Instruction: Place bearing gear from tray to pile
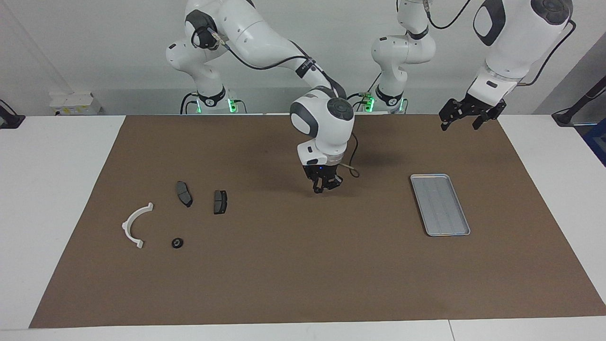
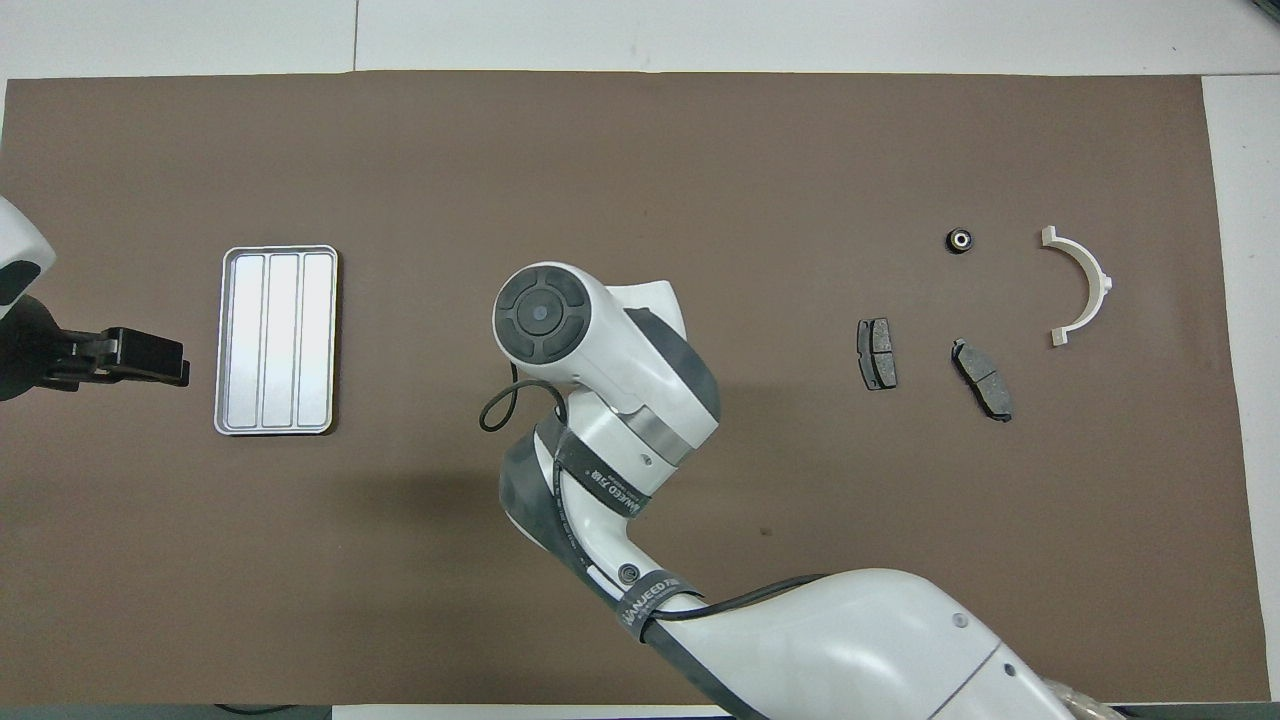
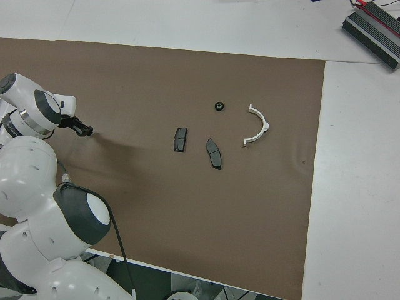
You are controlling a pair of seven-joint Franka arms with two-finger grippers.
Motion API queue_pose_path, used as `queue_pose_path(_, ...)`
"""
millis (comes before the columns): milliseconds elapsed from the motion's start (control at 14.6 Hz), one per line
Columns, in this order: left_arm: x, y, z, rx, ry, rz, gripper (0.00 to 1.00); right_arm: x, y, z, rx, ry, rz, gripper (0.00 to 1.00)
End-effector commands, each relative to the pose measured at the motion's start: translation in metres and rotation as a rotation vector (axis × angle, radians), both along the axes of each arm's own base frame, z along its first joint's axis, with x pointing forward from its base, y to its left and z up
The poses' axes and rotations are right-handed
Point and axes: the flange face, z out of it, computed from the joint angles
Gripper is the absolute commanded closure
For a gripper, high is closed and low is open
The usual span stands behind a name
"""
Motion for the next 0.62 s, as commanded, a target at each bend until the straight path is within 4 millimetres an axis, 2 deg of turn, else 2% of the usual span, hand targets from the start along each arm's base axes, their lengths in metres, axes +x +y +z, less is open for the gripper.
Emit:
queue_pose_path(0, -0.005, 0.001, 0.004, -0.012, -0.006, 0.001, 0.00, 0.024, -0.061, 0.053, 0.030, 0.051, 0.116, 1.00)
queue_pose_path(69, -0.005, 0.001, 0.004, -0.011, -0.006, 0.001, 0.00, 0.033, -0.087, 0.068, 0.025, 0.063, 0.183, 1.00)
queue_pose_path(206, -0.005, 0.001, 0.004, -0.011, -0.007, -0.001, 0.00, 0.055, -0.141, 0.080, 0.023, 0.084, 0.321, 1.00)
queue_pose_path(343, -0.005, 0.001, 0.004, -0.012, -0.006, 0.001, 0.00, 0.075, -0.186, 0.079, 0.025, 0.088, 0.423, 1.00)
queue_pose_path(549, -0.005, 0.001, 0.004, -0.011, -0.006, 0.001, 0.00, 0.096, -0.248, 0.060, 0.031, 0.080, 0.507, 1.00)
